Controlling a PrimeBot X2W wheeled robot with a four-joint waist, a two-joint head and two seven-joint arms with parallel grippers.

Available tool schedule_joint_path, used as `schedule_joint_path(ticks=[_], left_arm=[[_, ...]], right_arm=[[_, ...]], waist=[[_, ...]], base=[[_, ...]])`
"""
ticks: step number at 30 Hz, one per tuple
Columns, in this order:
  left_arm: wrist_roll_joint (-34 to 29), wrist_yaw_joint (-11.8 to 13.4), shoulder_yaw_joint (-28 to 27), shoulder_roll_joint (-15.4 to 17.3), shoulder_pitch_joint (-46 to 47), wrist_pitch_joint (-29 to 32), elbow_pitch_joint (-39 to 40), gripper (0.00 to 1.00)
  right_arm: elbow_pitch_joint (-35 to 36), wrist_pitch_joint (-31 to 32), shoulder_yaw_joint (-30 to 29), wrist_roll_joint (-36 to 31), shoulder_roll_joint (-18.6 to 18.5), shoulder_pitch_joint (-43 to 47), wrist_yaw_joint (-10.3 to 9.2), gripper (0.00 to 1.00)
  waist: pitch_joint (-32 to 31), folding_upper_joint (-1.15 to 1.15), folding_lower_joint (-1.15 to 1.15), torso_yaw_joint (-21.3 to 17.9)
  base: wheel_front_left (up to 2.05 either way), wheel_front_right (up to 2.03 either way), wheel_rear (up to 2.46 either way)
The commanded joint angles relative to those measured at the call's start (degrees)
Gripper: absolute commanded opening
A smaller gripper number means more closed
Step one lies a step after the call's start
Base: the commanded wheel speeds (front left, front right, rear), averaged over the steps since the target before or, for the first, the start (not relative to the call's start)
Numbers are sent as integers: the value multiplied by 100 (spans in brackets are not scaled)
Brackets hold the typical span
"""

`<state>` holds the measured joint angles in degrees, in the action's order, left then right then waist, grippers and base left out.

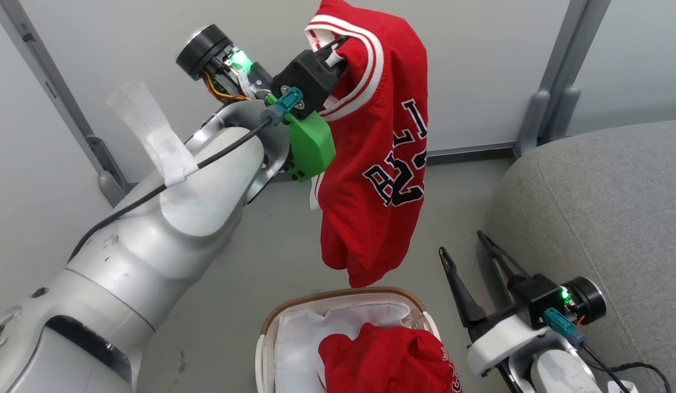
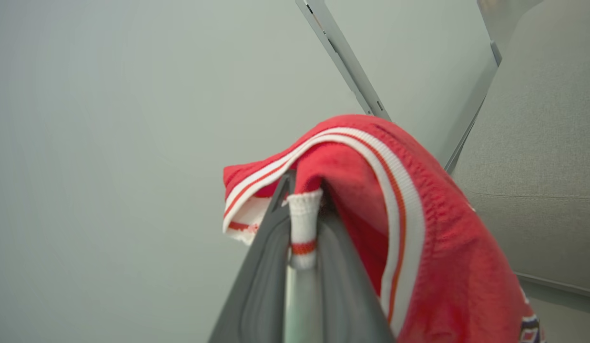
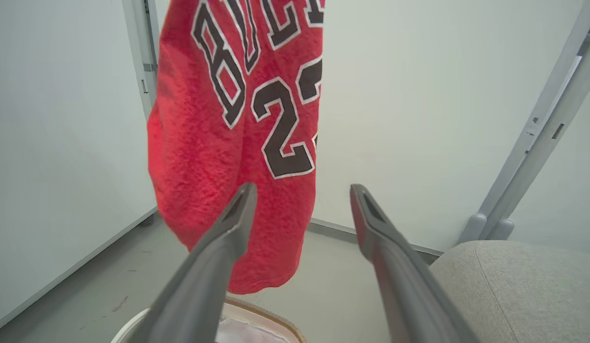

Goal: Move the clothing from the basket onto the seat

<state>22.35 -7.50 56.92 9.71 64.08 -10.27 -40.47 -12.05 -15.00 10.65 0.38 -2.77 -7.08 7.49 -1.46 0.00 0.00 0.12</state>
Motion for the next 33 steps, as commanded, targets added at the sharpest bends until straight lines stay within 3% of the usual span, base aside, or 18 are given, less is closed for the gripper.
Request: schedule_joint_path(ticks=[1,9,21,22,23,25,27,33], left_arm=[[86,3,47,-37,141,10,40,0],[304,4,366,-192,379,42,207,0],[571,4,782,-410,481,142,548,0],[607,4,795,-419,471,149,580,0],[650,4,809,-424,461,156,607,0],[707,4,830,-408,437,164,627,0],[731,9,834,-382,388,156,622,0],[851,58,794,-302,187,128,527,0]], right_arm=[[-36,-28,81,-55,-21,-110,0,100],[-339,-27,502,-58,-24,-811,0,100],[-1155,-22,592,145,-22,-1715,-1,100],[-1194,-22,580,167,-22,-1762,-1,78],[-1234,-21,584,186,-21,-1830,-1,46],[-1282,-21,607,170,-20,-1929,-1,20],[-1308,-22,598,153,-23,-2001,-1,0],[-1288,-22,524,118,-22,-2062,-1,0]], waist=[[1,0,0,21],[-6,0,0,213],[-20,0,0,586],[-19,0,0,603],[-20,0,0,623],[-19,0,0,654],[-19,0,0,676],[-20,0,0,700]], base=[[0,0,0],[0,0,0],[0,0,0],[0,0,0],[0,0,0],[0,0,0],[0,0,0],[0,0,0]])
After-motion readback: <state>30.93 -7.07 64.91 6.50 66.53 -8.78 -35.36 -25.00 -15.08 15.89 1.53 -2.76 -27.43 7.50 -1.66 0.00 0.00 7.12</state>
